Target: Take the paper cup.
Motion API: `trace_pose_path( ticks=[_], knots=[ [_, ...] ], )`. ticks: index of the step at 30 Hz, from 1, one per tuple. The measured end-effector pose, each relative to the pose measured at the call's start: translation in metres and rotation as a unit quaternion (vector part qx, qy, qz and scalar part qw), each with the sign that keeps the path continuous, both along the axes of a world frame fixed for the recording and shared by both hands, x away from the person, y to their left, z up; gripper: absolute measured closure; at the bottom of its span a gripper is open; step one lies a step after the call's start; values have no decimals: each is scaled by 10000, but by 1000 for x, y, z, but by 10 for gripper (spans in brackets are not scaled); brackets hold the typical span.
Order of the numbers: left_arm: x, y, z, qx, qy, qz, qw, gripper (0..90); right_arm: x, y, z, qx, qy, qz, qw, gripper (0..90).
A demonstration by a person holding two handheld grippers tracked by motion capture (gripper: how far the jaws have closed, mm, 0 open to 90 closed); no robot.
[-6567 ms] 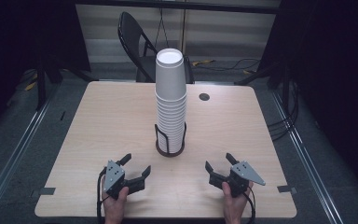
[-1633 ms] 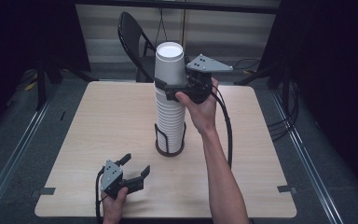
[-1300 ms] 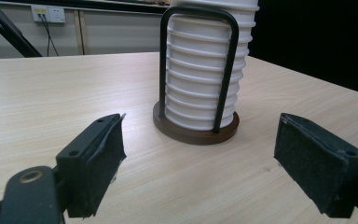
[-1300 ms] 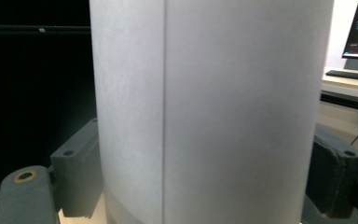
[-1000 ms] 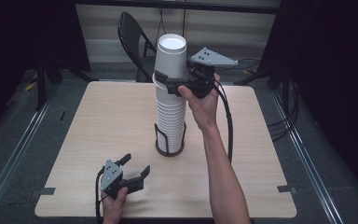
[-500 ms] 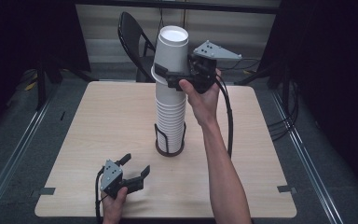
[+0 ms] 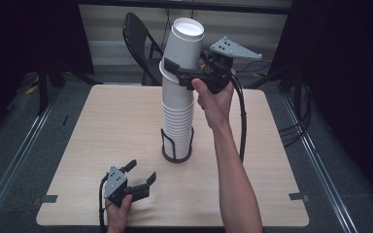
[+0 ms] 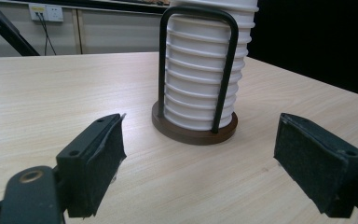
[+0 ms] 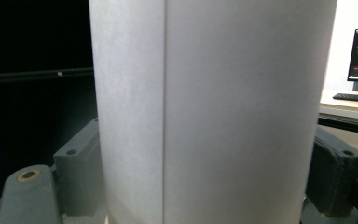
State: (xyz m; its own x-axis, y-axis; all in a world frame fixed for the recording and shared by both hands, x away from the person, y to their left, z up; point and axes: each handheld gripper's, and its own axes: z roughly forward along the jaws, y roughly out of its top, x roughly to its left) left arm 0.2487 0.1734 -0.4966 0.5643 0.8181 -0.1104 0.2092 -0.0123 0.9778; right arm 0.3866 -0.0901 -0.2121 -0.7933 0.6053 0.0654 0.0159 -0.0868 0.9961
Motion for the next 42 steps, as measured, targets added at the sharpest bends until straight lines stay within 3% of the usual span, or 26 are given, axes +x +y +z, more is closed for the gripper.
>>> trace_pose_path(
  ticks=[4, 17, 25, 35, 42],
  knots=[
    [0, 0, 0, -9, 2, -10, 10000, 158, -2, -5, 2, 180, -22, 3, 9998, 149],
    [0, 0, 0, 13, 2, 1, 10000, 158, -11, -19, 5, 308, -39, -77, 9995, 153],
    [0, -1, 0, 38, -11, 8, 10000, 158, -18, -35, 3, 290, 67, -181, 9994, 154],
    [-1, -2, 0, 90, -64, -35, 9999, 159, -33, -54, 1, 311, 3, -289, 9991, 154],
    [0, -1, 0, 47, -30, -116, 9999, 159, -38, -72, -14, 323, 312, -607, 9971, 154]
  ],
)
